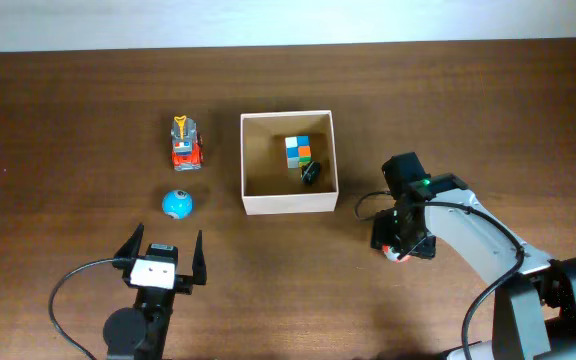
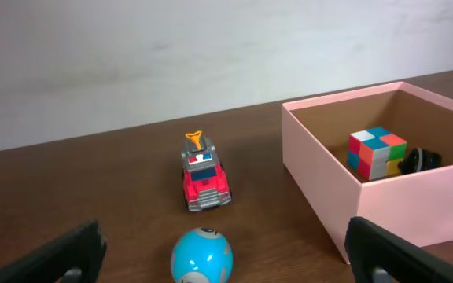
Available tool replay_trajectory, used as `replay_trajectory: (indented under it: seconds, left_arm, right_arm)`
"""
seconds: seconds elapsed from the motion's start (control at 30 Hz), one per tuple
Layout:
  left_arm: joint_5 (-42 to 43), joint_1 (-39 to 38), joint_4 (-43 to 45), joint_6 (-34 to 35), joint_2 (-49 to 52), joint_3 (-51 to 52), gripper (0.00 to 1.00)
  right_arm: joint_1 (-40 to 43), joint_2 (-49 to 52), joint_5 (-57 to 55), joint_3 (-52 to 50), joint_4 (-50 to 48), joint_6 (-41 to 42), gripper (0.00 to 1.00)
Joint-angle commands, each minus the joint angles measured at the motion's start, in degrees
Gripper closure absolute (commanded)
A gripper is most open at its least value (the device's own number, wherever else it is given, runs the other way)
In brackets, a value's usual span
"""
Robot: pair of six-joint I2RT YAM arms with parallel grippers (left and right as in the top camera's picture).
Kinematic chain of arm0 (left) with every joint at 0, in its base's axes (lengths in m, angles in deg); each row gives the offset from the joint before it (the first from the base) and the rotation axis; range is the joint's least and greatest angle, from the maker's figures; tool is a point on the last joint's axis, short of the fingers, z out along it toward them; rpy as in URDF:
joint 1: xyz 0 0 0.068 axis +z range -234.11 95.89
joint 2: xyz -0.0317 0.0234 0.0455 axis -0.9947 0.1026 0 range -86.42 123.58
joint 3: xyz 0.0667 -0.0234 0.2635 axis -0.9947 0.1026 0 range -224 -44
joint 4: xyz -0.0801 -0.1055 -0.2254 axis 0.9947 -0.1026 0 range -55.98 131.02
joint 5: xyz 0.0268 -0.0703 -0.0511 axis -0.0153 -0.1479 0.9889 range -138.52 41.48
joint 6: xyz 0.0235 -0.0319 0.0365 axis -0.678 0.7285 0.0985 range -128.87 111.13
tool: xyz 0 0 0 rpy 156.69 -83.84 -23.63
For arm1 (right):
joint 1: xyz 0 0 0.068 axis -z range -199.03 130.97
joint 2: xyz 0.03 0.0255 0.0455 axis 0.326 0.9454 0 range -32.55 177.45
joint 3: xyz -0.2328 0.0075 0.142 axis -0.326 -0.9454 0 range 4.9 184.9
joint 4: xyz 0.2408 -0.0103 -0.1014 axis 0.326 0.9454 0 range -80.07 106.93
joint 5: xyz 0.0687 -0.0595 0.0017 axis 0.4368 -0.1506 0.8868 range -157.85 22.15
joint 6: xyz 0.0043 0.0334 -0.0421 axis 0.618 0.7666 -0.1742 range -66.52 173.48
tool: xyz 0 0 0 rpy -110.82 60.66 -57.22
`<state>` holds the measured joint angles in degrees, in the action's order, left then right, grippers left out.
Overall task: Pack container
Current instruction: 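Lower the right gripper and grasp the orange ball, then carry the orange ball into the pink box and release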
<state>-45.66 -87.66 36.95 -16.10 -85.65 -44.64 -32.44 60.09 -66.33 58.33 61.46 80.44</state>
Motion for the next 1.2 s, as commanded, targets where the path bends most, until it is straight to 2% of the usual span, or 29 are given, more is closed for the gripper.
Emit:
replay_trajectory:
  seconds: [0.0,0.27,0.3,0.43,0.6,0.8,0.93,1.07,1.17]
  left_arm:
    - [0.8,0.3,-0.3,0.7,-0.4,0.1,0.01]
    - [0.8,0.3,-0.3,0.7,-0.4,0.1,0.01]
    - [0.8,0.3,-0.3,0.7,-0.4,0.1,0.01]
    - [0.8,0.3,-0.3,0.7,-0.4,0.1,0.01]
    - [0.8,0.3,-0.3,0.7,-0.4,0.1,0.01]
    - [0.8,0.3,-0.3,0.7,-0.4,0.1,0.01]
    - [0.8,0.3,-0.3,0.7,-0.4,0.1,0.01]
    - [0.8,0.3,-0.3,0.7,-0.4,0.1,0.01]
    - [0.8,0.3,-0.3,0.7,-0.4,0.1,0.01]
  right_arm:
    - [0.3,0.4,-0.7,-0.4,-0.2,0.2,0.37]
    - [0.3,0.4,-0.7,-0.3,-0.1,0.3,0.48]
    - [0.3,0.4,-0.6,-0.2,-0.1,0.3,0.53]
    - [0.3,0.3,0.1,0.5,0.1,0.3,0.63]
    - [0.3,0.3,1.0,4.1,3.0,0.2,0.63]
    - [0.3,0.3,1.1,19.8,14.5,-1.5,0.63]
    - [-0.6,0.4,1.0,35.5,22.0,-3.0,0.63]
    - [-4.0,0.4,1.0,47.6,22.8,-3.0,0.62]
    - [-8.0,0.4,0.9,50.9,19.2,-2.9,0.61]
